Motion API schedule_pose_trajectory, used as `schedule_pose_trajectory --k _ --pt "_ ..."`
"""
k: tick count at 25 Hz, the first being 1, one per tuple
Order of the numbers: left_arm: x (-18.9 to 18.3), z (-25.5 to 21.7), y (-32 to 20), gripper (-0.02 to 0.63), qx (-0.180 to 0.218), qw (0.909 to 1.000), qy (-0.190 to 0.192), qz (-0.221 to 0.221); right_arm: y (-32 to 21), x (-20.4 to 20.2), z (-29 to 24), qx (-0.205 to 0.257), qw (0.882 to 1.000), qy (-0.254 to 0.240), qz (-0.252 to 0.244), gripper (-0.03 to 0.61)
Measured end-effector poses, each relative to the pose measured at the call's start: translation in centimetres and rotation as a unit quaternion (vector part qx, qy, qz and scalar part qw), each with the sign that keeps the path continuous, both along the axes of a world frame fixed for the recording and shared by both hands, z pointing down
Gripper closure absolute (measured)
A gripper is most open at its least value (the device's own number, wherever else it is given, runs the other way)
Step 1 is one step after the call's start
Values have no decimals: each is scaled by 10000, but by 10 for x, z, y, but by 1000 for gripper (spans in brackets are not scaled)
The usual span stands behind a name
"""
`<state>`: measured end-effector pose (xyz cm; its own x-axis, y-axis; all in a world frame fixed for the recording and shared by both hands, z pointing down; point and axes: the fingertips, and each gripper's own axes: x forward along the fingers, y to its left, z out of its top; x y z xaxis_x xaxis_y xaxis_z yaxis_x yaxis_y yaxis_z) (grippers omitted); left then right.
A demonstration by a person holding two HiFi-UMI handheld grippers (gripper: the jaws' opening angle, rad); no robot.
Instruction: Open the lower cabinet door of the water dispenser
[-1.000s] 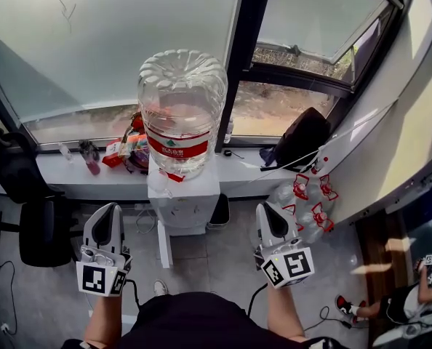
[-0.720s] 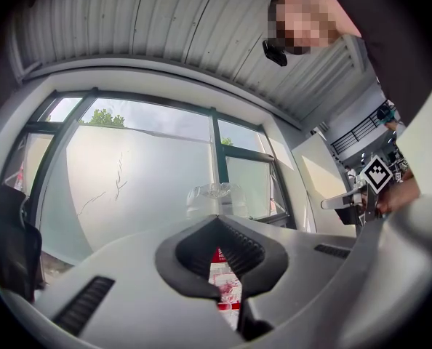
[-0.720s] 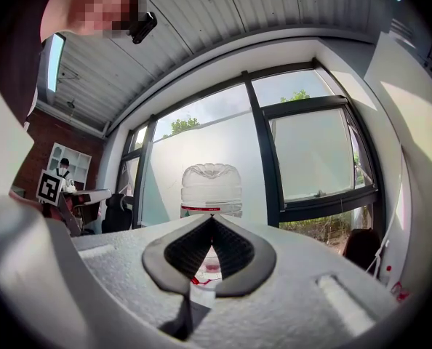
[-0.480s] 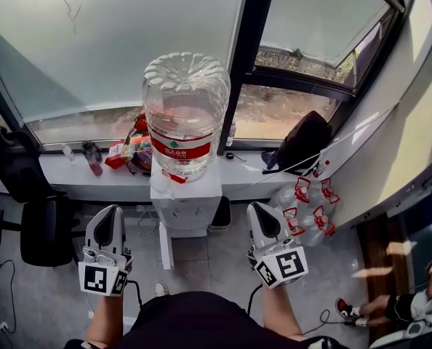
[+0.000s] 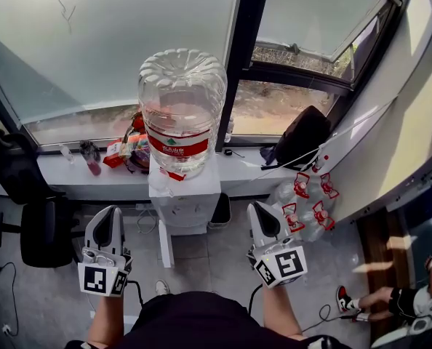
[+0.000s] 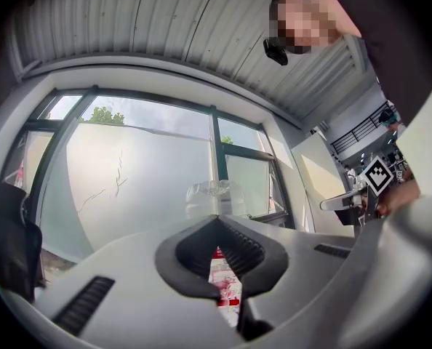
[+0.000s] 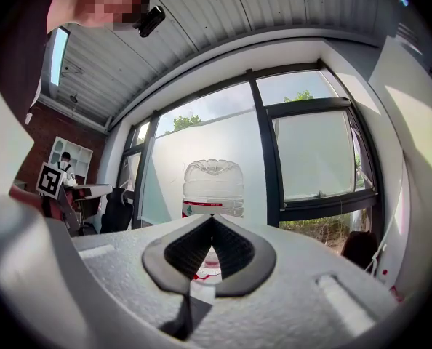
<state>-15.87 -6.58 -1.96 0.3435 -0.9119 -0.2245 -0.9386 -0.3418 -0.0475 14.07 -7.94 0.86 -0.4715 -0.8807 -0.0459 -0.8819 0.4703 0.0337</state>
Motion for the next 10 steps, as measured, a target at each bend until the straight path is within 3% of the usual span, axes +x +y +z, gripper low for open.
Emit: schedule_pose_trajectory --k 10 --pt "1 5 2 607 -41 10000 24 66 9 2 5 -68 10000 25 60 574"
